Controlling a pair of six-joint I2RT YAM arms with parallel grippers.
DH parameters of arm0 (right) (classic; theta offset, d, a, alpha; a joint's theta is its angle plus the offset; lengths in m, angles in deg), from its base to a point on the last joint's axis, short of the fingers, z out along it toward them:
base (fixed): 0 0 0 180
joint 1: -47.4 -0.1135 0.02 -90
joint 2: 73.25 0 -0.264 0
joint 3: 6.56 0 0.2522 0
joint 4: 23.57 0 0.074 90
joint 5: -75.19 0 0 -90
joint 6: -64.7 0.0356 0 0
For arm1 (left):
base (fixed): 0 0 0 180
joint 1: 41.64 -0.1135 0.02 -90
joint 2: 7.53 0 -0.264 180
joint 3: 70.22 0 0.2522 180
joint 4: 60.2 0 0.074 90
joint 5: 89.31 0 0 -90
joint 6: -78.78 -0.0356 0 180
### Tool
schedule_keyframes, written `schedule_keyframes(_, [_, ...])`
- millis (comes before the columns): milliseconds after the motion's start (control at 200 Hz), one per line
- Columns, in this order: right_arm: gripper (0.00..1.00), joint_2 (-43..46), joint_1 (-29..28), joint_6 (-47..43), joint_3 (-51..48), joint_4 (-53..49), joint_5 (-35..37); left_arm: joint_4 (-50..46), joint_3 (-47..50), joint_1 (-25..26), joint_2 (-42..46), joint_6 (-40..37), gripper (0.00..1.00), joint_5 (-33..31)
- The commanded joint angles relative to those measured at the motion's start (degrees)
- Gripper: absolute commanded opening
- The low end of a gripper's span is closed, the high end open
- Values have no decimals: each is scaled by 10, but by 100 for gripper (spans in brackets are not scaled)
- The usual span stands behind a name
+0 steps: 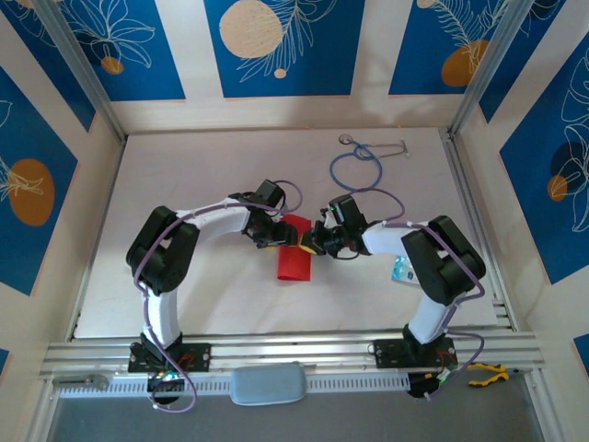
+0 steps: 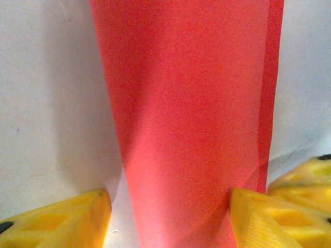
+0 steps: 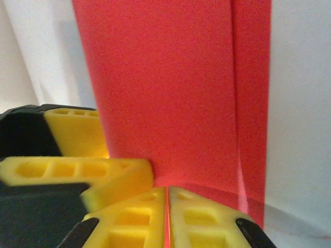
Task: Fold a paper plane with a square sheet of paper (pick it up from the middle)
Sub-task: Hold the square sheet of paper at the center of the table.
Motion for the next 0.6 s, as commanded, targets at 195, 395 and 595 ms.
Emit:
schedule_keyframes(195, [9, -21, -4, -4, -13, -16, 14, 18, 17, -3, 21, 16, 66, 36])
schedule_keyframes(395, [9, -16, -3, 0, -18, -8, 11, 87, 80, -17, 58, 59, 65, 69])
schedule_keyframes(595, [9, -18, -3, 4, -21, 1, 5, 134, 117, -28, 72, 82, 55, 85])
